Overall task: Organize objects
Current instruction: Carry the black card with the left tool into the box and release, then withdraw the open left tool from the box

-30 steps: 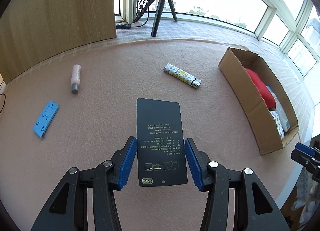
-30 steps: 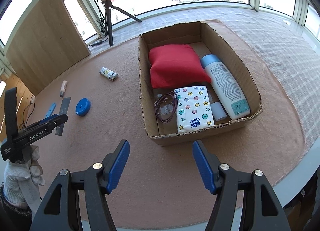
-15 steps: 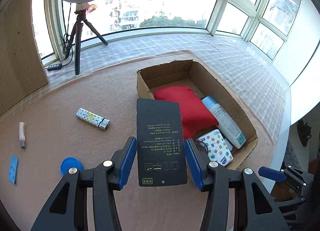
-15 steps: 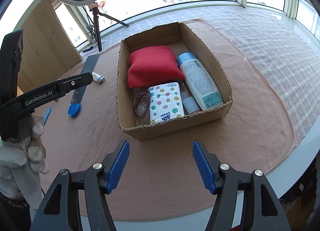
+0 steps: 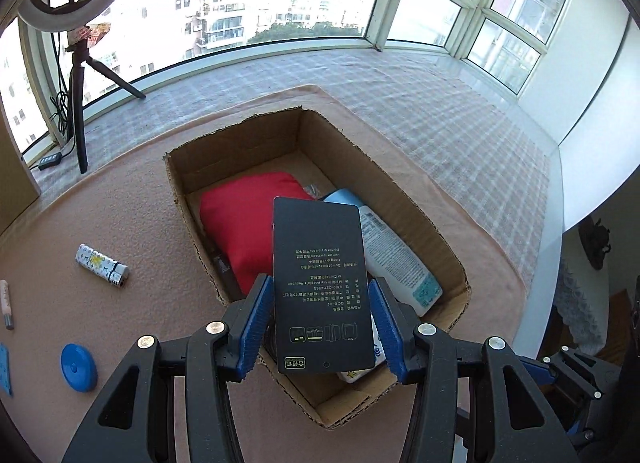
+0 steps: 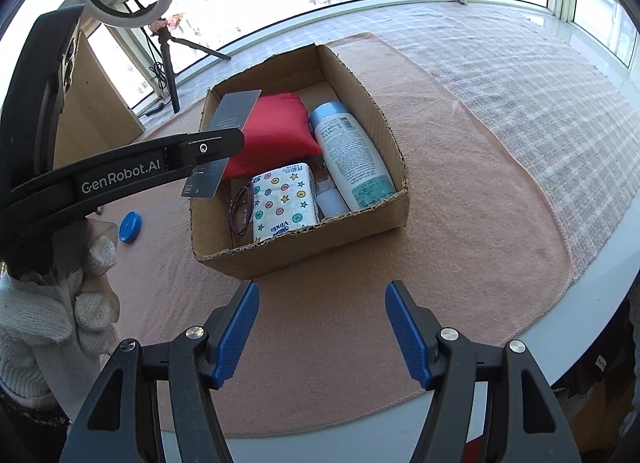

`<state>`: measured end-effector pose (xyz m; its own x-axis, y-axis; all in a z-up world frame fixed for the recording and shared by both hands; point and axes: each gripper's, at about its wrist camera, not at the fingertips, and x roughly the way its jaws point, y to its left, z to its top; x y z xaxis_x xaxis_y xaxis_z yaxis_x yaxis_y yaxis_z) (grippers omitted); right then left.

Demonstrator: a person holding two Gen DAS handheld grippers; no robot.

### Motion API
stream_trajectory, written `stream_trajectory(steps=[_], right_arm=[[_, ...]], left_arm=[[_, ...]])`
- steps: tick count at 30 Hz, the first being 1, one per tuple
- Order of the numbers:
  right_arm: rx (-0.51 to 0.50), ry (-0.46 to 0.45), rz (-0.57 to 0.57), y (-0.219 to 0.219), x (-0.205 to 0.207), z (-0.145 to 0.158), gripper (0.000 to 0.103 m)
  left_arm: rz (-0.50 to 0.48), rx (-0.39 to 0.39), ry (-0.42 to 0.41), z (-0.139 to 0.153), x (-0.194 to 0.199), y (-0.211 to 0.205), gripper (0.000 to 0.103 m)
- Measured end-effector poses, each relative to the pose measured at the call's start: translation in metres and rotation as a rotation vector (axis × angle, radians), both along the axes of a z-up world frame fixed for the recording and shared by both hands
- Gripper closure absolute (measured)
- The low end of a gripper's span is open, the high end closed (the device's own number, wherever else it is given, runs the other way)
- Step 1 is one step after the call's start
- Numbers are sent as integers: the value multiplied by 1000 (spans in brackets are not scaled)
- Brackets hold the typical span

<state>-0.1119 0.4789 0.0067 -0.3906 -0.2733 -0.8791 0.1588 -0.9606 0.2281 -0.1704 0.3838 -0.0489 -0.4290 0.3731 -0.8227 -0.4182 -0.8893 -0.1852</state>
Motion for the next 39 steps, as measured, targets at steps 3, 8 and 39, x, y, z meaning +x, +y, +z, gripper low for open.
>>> stream_trajectory(steps=[3,8,39], right_arm=[[0,-3,2,0,0,-1,41],[4,-9,6,-2,0,-3,41],[-12,-13,187,-102,6,4,41]], left_arm=[[-5,-4,-3,-1,2,3,50],[-9,1,-3,0,4,2,49],[315,13,-19,1,23,-196,45]])
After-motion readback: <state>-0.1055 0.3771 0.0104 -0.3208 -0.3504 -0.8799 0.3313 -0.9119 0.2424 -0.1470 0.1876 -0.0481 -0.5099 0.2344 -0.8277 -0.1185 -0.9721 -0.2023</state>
